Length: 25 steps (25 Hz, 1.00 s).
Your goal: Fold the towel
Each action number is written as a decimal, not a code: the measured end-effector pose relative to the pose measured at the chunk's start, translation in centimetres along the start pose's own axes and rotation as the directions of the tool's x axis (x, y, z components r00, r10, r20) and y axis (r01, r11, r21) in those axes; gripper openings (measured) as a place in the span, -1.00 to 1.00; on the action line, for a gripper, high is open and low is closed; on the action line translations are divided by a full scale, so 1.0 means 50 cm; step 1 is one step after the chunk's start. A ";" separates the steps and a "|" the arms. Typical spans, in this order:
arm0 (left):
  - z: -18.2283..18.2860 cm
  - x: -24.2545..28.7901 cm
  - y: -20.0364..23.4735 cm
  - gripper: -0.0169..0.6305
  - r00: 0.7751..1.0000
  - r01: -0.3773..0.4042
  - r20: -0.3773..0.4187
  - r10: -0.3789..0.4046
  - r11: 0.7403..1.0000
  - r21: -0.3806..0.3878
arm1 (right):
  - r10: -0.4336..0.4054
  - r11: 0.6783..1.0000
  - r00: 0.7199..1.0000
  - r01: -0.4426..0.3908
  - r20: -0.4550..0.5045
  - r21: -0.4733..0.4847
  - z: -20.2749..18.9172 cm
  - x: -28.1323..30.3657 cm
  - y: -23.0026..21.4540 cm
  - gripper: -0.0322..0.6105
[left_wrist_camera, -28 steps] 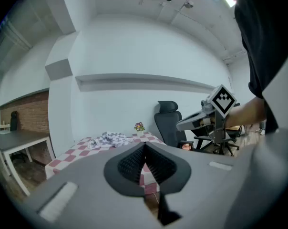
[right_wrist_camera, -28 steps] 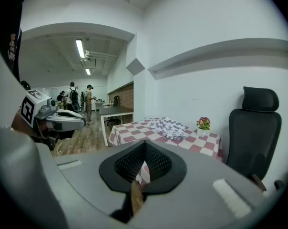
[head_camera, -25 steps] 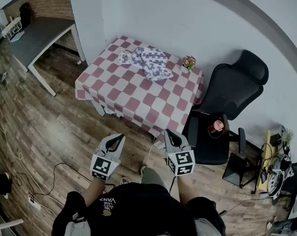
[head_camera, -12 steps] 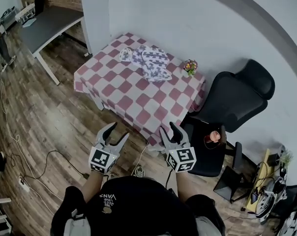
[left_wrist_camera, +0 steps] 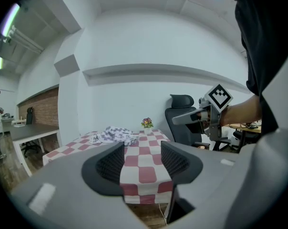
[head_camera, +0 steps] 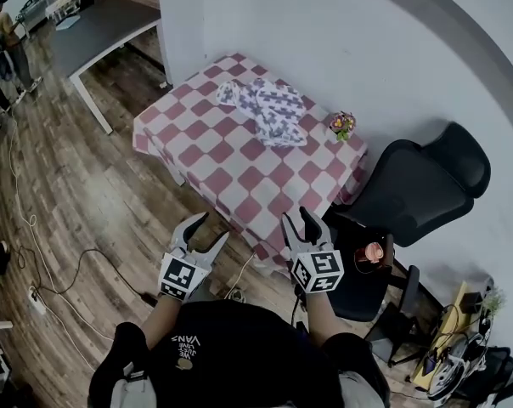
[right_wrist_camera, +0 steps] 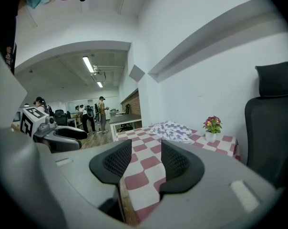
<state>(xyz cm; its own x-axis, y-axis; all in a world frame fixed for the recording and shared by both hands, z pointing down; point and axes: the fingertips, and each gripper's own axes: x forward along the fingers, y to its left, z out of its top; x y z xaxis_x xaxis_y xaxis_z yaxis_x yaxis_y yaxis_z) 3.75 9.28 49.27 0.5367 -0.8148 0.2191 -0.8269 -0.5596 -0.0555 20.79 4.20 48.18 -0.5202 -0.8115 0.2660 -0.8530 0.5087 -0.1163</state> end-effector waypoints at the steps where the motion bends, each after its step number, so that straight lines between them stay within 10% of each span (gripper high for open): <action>1: -0.002 0.008 0.010 -0.28 1.000 0.006 0.000 -0.006 1.000 -0.003 | -0.006 1.000 1.000 0.006 -0.003 0.003 0.001 0.012 -0.003 -0.33; 25: -0.014 0.187 0.422 -0.28 0.917 0.396 -0.073 -0.391 0.916 0.066 | -0.361 0.919 0.930 0.368 -0.069 0.144 0.068 0.341 0.038 -0.33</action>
<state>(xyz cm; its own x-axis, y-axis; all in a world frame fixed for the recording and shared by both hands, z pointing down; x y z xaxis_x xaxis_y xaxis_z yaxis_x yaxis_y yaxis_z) -8.78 -10.05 50.82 0.8037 -0.5172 0.2941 -0.5335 -0.8453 -0.0286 10.16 -9.67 49.23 -0.1728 -0.9184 0.3559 -0.9808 0.1275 -0.1473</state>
